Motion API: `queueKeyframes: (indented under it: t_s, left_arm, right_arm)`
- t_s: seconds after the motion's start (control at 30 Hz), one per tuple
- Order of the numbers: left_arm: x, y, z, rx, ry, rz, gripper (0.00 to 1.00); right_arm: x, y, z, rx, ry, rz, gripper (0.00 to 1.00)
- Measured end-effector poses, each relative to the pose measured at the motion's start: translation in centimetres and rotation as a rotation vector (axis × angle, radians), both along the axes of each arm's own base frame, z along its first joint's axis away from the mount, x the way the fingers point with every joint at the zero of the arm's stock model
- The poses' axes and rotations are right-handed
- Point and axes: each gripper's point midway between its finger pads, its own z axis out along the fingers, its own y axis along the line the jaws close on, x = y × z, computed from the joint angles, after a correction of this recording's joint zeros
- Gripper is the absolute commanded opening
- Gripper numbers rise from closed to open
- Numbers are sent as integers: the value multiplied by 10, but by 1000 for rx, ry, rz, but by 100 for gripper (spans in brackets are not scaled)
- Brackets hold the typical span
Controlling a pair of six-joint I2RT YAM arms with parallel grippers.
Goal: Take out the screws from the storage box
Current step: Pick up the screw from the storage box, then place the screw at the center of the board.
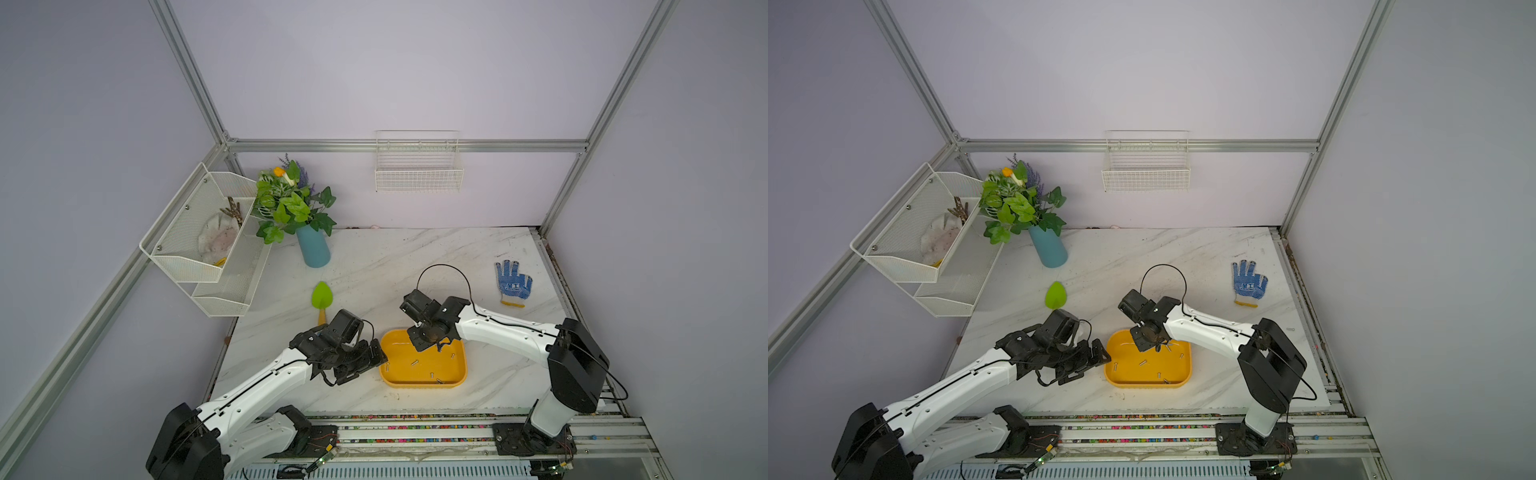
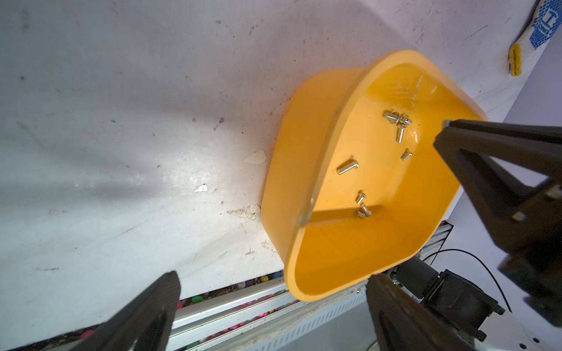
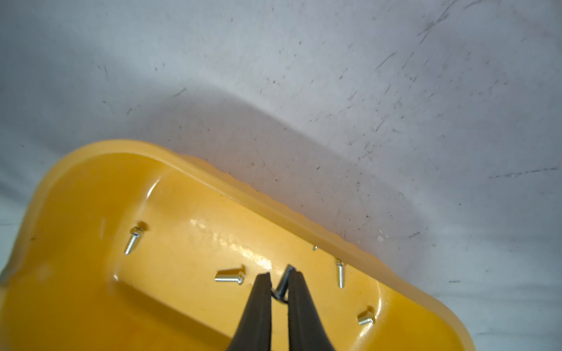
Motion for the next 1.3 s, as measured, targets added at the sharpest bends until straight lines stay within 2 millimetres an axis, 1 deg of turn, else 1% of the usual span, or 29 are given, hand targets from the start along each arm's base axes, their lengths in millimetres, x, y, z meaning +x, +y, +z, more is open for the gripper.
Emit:
queueKeyframes:
  t_s: [0.07, 0.17, 0.33, 0.4, 0.47, 0.63, 0.83, 0.9, 1.03, 1.13, 1.17, 1.23, 1.3]
  left_arm:
    - [0, 0, 0, 0, 0, 0, 100]
    - [0, 0, 0, 0, 0, 0, 100]
    - [0, 0, 0, 0, 0, 0, 100]
    - [0, 0, 0, 0, 0, 0, 100]
    - [0, 0, 0, 0, 0, 0, 100]
    - [0, 0, 0, 0, 0, 0, 100]
    - [0, 0, 0, 0, 1, 0, 100]
    - [0, 0, -1, 2, 3, 0, 100]
    - [0, 0, -2, 3, 5, 0, 100]
    - [0, 0, -2, 4, 5, 0, 100]
    - [0, 0, -2, 4, 5, 0, 100]
    - [0, 0, -1, 3, 5, 0, 100]
    - [0, 0, -1, 3, 4, 0, 100]
  right_arm:
    - [8, 2, 12, 11, -31, -4, 2]
    - [22, -3, 23, 20, -58, -24, 2]
    - [50, -23, 29, 16, -81, -81, 2]
    - [63, -31, 28, 10, -83, -105, 2]
    - [76, -40, 22, -3, -78, -128, 2]
    - [100, -68, -7, -53, -37, -189, 3]
    - [115, -90, -32, -71, -5, -239, 3]
    - [115, -93, -41, -77, 9, -245, 3]
    - [109, -95, -60, -85, 43, -239, 4]
    - [106, -96, -70, -91, 60, -237, 6]
    - [106, -97, -73, -94, 64, -237, 7]
    - [107, -96, -73, -91, 60, -236, 13]
    - [108, -95, -73, -87, 56, -236, 16]
